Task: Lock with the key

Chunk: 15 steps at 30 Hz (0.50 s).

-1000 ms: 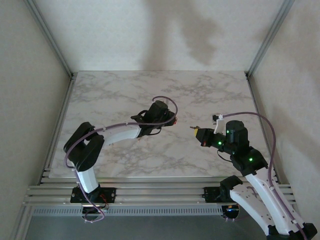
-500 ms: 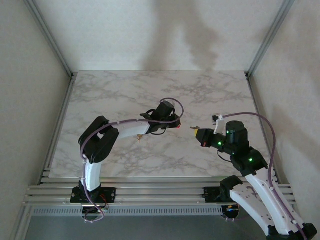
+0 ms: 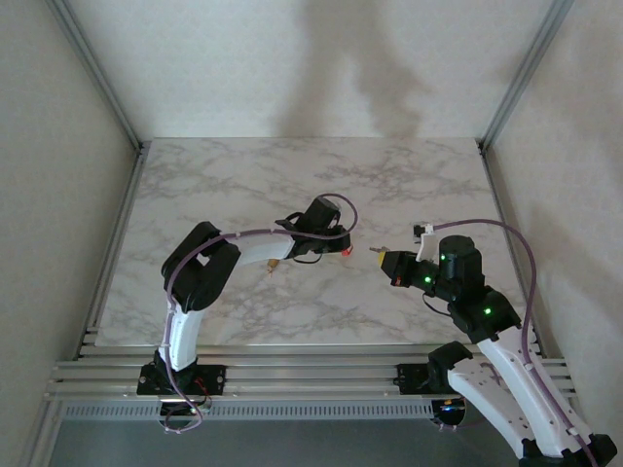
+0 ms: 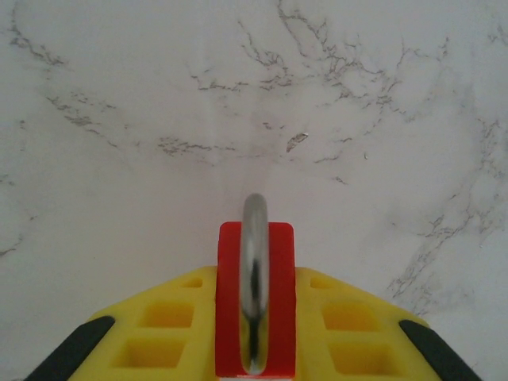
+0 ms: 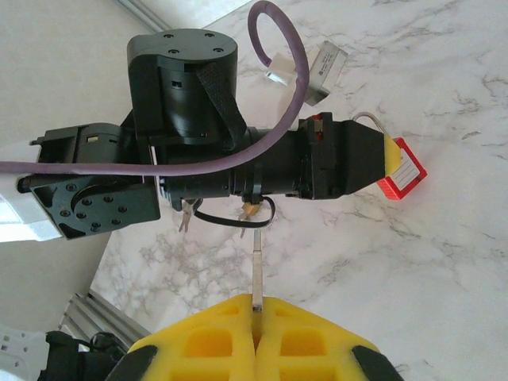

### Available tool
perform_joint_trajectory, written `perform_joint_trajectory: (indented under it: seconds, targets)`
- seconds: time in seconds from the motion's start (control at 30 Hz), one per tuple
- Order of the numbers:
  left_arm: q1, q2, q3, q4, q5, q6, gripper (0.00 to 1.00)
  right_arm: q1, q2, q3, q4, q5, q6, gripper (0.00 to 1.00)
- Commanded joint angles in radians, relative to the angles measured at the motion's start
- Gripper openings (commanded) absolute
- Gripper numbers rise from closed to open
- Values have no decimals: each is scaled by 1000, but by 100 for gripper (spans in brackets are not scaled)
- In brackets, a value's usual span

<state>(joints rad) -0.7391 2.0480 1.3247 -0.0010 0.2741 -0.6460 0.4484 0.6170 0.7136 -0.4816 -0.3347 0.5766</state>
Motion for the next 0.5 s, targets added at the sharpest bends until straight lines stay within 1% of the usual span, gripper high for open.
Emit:
perform_joint_trajectory:
  seconds: [0.0, 0.1, 0.23, 0.47]
  targets:
    - [19, 25, 30, 1, 35, 19, 0, -6, -3, -14, 31, -7, 6, 0]
    - [29, 33, 27, 5, 50, 15, 0, -6, -1, -16, 32, -9, 7, 0]
    - [34, 40, 27, 9, 62, 17, 12, -7, 2, -16, 32, -10, 7, 0]
    - [37, 42, 35, -2, 54, 32, 29, -5, 6, -16, 34, -13, 8, 0]
